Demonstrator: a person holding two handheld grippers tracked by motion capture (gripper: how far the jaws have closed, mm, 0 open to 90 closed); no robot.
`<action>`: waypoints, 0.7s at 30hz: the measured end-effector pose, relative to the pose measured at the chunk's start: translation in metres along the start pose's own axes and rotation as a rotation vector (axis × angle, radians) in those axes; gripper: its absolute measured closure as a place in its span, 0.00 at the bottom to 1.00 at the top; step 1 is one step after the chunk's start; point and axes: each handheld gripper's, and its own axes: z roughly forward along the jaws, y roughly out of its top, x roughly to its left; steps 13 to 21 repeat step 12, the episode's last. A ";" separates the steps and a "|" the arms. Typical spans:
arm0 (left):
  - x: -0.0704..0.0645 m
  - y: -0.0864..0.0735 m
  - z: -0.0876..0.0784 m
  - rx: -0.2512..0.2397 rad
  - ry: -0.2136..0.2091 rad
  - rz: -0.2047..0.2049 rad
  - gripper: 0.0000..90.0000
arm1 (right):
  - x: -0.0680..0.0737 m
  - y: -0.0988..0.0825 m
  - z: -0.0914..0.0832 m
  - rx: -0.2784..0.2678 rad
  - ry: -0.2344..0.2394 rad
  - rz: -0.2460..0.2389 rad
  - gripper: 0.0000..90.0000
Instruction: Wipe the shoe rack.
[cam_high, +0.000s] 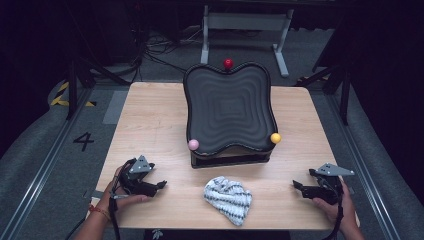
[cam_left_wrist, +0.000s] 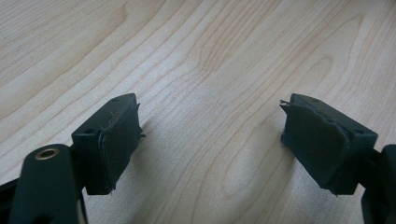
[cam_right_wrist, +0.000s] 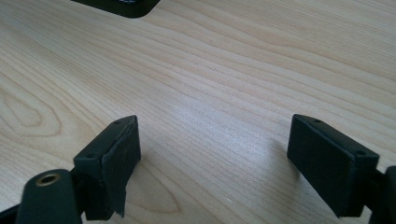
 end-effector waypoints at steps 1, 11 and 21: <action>0.000 0.000 0.000 0.000 0.000 0.000 0.21 | 0.000 0.000 0.000 0.000 -0.001 -0.001 0.19; 0.001 0.001 0.001 0.001 0.001 0.003 0.20 | 0.000 0.000 0.001 0.002 -0.006 0.009 0.17; 0.001 0.001 0.001 0.001 0.001 0.003 0.20 | 0.000 0.000 0.001 0.002 -0.006 0.009 0.17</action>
